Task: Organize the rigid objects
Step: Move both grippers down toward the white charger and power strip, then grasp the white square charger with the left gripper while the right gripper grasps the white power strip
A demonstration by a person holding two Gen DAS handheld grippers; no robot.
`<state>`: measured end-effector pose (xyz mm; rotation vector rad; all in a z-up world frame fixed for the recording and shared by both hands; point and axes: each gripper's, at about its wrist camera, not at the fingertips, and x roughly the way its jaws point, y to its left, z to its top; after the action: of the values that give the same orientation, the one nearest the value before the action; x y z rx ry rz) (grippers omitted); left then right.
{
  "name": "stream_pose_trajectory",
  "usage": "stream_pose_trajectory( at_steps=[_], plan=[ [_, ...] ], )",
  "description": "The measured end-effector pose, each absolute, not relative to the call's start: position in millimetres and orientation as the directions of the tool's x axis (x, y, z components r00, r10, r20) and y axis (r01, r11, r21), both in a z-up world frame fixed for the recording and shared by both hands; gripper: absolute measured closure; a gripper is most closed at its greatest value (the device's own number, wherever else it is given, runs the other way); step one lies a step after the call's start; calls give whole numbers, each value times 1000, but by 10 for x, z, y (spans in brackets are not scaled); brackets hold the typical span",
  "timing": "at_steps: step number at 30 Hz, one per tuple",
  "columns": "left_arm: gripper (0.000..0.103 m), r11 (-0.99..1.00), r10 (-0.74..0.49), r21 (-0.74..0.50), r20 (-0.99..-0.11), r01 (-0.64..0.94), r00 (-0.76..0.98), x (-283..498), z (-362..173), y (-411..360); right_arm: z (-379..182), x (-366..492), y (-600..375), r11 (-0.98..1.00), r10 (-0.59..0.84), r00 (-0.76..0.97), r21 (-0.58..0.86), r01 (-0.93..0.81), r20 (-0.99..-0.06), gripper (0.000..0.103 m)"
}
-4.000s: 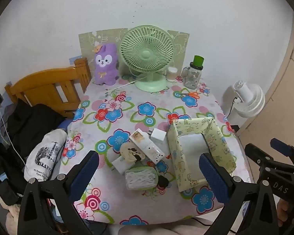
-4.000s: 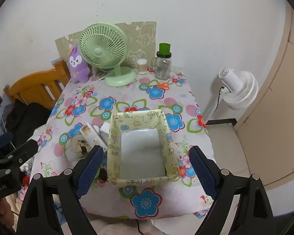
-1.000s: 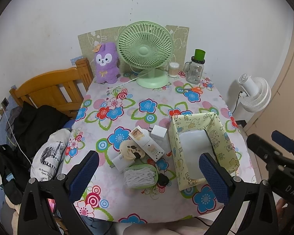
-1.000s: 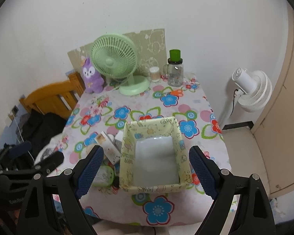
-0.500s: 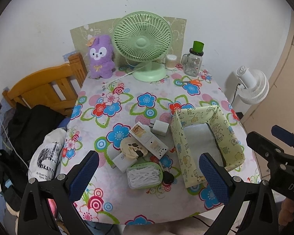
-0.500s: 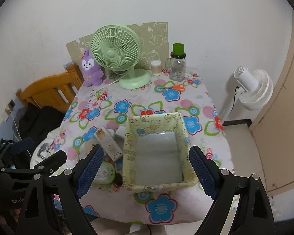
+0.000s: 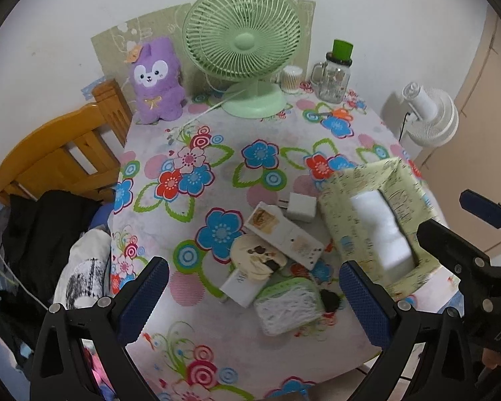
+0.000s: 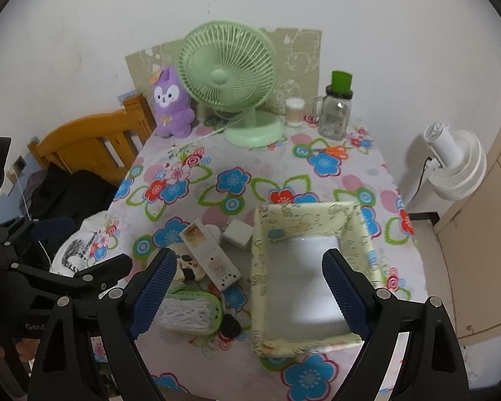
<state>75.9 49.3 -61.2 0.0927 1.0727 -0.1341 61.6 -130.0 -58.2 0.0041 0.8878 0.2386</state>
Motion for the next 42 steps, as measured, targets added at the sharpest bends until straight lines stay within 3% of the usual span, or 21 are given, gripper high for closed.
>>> stream_pose_trajectory(
  at_steps=[11, 27, 42],
  plan=[
    [0, 956, -107, 11, -917, 293, 384, 964, -1122, 786, -941, 885, -861, 980, 183, 551, 107, -168, -814, 12],
    [6, 920, -219, -144, -960, 364, 176, 1241, -1984, 913, -1594, 978, -472, 990, 120, 441, 76, -116, -890, 12],
    [15, 894, -206, -145, -973, 424, 101, 1355, -2361, 840, -1867, 992, -458, 997, 75, 380, 65, -40, -922, 12]
  ],
)
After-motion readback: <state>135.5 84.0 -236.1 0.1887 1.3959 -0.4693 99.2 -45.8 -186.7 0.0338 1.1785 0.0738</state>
